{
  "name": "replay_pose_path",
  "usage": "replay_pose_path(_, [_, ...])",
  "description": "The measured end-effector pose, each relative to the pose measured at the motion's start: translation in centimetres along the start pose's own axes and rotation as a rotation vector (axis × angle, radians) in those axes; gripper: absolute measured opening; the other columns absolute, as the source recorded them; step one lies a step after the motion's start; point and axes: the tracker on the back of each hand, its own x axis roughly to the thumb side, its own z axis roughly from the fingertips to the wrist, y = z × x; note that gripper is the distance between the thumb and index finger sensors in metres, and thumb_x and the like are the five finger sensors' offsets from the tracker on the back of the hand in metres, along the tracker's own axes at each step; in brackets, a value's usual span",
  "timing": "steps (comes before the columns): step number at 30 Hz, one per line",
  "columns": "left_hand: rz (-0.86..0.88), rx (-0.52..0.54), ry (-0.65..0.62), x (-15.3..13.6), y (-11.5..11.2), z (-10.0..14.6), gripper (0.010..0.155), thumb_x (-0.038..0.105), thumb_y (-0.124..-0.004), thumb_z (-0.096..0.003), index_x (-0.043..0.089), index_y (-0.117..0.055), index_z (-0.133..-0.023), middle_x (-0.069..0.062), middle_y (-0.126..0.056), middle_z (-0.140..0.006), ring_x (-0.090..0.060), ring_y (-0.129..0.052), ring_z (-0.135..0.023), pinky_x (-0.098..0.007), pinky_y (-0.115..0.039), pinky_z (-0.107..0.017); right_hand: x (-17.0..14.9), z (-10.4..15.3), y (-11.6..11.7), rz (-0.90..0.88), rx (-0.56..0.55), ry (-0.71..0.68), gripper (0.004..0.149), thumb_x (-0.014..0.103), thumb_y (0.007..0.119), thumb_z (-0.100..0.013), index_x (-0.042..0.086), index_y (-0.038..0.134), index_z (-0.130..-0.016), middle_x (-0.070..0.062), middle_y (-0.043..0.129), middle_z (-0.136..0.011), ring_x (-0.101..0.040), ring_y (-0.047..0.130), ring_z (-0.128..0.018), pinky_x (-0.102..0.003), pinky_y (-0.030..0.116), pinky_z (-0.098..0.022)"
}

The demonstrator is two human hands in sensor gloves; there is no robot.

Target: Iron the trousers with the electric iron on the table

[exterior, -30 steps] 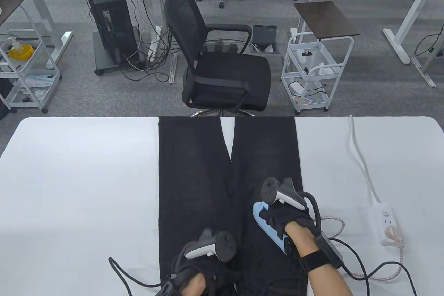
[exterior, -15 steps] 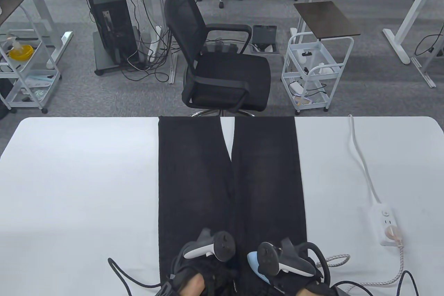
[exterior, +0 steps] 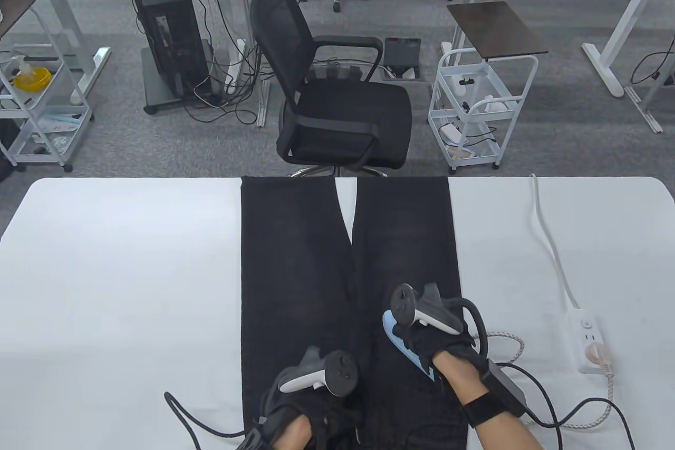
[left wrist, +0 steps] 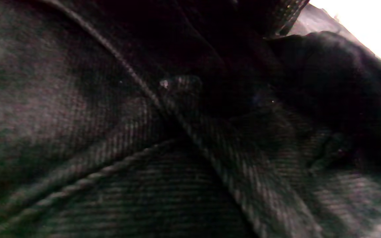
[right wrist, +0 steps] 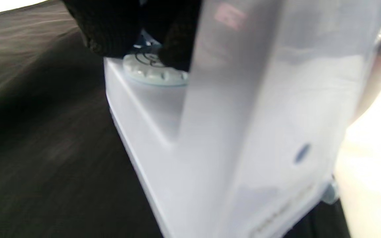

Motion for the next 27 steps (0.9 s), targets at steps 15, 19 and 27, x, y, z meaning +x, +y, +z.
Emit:
replay_pose_path(15, [-0.007, -0.002, -0.001, 0.2, 0.1, -0.1, 0.099, 0.051, -0.067, -0.0653, 0.003, 0.005, -0.112, -0.038, 0.014, -0.108, -0.066, 0.012, -0.09, -0.084, -0.014, -0.058, -3.5, -6.2, -1.9, -0.206, 0.042, 0.277, 0.058, 0.047, 0.075, -0.059, 0.002, 0.058, -0.092, 0.005, 0.089, -0.053, -0.01, 0.097, -0.032, -0.048, 0.087, -0.035])
replay_pose_path(19, [-0.007, -0.002, -0.002, 0.3, 0.1, -0.2, 0.097, 0.05, -0.066, -0.0659, 0.002, 0.005, -0.112, -0.039, 0.014, -0.107, -0.067, 0.012, -0.09, -0.084, -0.014, -0.058, -3.0, -4.7, -1.4, -0.214, 0.093, 0.227, 0.057, 0.046, 0.074, -0.06, 0.002, 0.057, -0.091, 0.004, 0.089, -0.053, -0.011, 0.097, -0.033, -0.049, 0.087, -0.036])
replay_pose_path(27, [0.011, 0.003, -0.019, 0.0, 0.1, -0.1, 0.097, 0.05, -0.066, -0.0658, 0.003, 0.004, -0.113, -0.038, 0.013, -0.108, -0.066, 0.012, -0.09, -0.083, -0.013, -0.058, -1.1, 0.9, 0.3, -0.138, 0.164, -0.022, 0.056, 0.046, 0.074, -0.061, 0.002, 0.057, -0.091, 0.004, 0.089, -0.054, -0.012, 0.097, -0.034, -0.049, 0.086, -0.037])
